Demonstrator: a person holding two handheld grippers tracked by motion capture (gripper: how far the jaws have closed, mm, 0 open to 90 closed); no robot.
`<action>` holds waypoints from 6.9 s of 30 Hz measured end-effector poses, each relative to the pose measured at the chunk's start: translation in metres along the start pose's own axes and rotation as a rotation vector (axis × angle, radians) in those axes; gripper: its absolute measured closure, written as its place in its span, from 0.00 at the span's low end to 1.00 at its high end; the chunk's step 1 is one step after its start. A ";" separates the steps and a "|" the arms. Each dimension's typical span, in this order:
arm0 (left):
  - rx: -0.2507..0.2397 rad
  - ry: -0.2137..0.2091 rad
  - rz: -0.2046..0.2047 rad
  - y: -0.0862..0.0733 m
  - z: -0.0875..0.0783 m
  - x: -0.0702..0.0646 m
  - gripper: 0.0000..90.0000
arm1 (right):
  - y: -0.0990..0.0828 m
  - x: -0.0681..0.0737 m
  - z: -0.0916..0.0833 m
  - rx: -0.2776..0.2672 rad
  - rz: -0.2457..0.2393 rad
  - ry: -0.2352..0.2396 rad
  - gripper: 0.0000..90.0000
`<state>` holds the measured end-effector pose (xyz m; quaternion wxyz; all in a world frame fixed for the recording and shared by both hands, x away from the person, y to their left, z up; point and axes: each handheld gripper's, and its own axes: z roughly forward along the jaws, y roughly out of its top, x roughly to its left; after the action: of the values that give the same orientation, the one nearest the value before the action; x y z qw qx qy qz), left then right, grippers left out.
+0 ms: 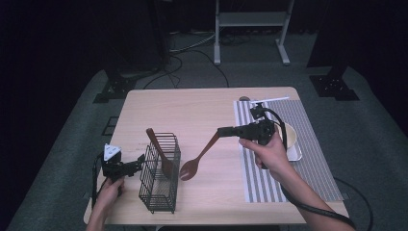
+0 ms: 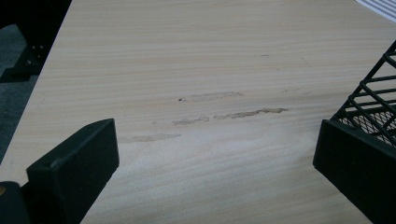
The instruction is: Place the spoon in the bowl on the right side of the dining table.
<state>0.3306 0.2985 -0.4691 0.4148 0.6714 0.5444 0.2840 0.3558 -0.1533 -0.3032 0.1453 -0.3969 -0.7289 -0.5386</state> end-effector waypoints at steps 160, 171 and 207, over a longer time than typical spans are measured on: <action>0.001 0.006 0.003 0.000 0.000 0.000 0.00 | -0.050 -0.151 -0.205 -0.430 0.371 -0.414 0.93; 0.002 0.006 0.003 0.000 0.000 0.000 0.00 | -0.057 -0.157 -0.215 -0.439 0.381 -0.432 0.93; 0.000 0.006 0.001 0.000 0.000 0.000 0.00 | -0.075 -0.172 -0.223 -0.453 0.421 -0.476 0.93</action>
<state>0.3309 0.2980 -0.4692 0.4129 0.6711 0.5452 0.2861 0.3630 -0.4345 -0.3793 -0.0115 -0.6737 -0.5075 -0.5371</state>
